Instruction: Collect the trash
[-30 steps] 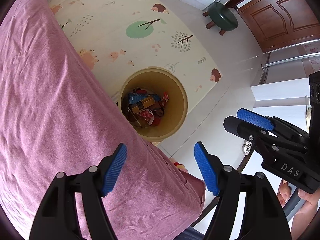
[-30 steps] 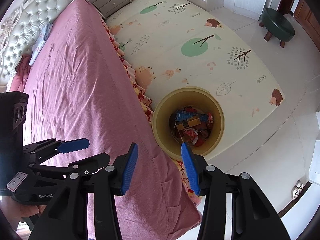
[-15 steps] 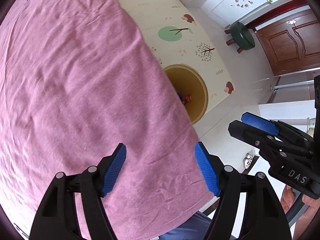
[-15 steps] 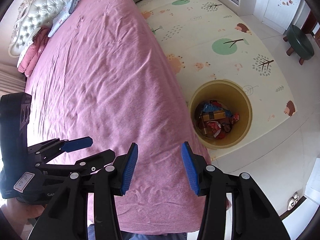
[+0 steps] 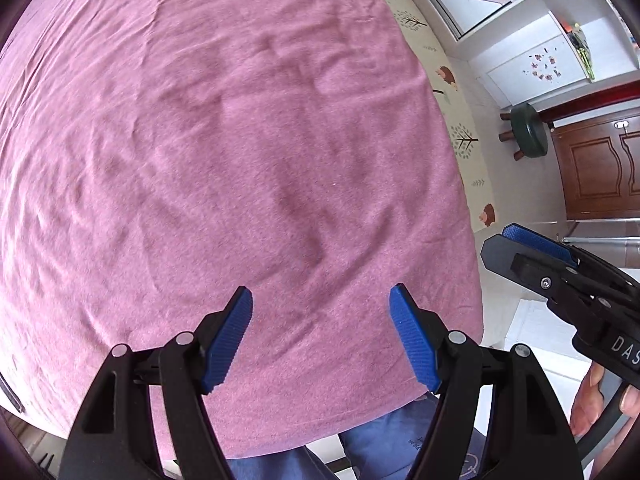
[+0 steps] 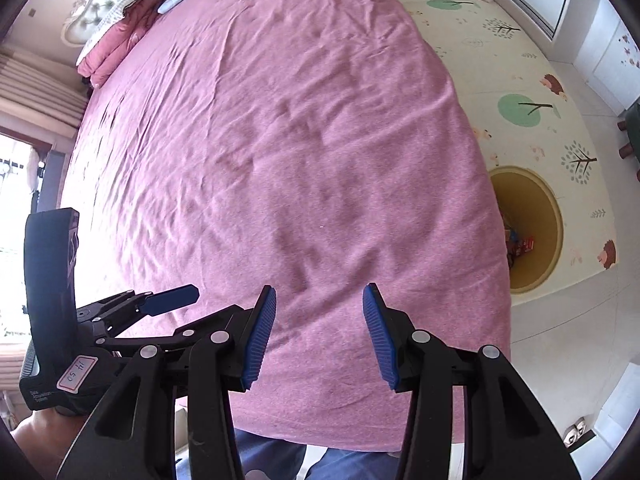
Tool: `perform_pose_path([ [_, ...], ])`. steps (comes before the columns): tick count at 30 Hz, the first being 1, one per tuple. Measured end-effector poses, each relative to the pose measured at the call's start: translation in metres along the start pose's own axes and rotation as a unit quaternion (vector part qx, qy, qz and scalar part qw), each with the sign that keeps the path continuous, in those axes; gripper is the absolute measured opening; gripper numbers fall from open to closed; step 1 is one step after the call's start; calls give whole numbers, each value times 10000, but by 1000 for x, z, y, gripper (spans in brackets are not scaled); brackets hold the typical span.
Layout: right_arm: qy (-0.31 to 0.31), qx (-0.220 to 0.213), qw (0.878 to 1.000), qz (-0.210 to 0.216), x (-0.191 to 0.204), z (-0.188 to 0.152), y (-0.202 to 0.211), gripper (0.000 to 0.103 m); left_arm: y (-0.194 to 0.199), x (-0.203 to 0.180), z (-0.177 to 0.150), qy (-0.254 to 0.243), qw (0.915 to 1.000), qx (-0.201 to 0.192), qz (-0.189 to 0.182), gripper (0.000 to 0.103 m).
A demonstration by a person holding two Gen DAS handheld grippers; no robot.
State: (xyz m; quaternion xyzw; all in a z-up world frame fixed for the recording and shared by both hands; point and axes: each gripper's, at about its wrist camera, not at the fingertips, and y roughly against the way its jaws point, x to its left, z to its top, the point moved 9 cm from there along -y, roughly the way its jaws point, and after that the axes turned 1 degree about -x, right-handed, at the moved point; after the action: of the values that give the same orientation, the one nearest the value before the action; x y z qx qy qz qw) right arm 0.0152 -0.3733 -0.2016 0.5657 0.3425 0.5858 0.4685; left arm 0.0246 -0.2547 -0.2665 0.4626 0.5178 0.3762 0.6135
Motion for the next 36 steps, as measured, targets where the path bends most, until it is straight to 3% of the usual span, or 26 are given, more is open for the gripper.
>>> perform_pose_path([
  [3, 169, -40, 9998, 4, 20, 3, 4, 45, 9, 14, -5, 174, 9998, -61, -45, 71],
  [6, 303, -108, 9995, -1, 38, 4, 12, 45, 24, 24, -6, 255, 9995, -187, -58, 79],
  [14, 511, -450, 9976, -114, 77, 6, 45, 47, 93, 48, -7, 457, 9939, -991, 178, 95],
  [18, 577, -800, 9950, -145, 99, 7, 73, 66, 136, 54, -6, 590, 9872, -1465, 233, 99],
  [25, 645, -1332, 9890, -73, 132, 9, 118, 79, 195, 63, -13, 663, 9775, -1944, 473, 99],
  [27, 664, -1536, 9859, 6, 142, 7, 131, 82, 211, 70, -17, 704, 9718, -2117, 764, 99],
  [31, 822, -2185, 9723, -76, 154, 11, 162, 93, 235, 81, -27, 893, 9618, -2367, 1044, 99],
  [34, 786, -2525, 9644, -48, 158, 15, 177, 94, 245, 88, -35, 1078, 9553, -2475, 1206, 99],
  [36, 839, -2663, 9600, 196, 164, 15, 183, 94, 250, 93, -40, 1112, 9515, -2512, 1384, 99],
])
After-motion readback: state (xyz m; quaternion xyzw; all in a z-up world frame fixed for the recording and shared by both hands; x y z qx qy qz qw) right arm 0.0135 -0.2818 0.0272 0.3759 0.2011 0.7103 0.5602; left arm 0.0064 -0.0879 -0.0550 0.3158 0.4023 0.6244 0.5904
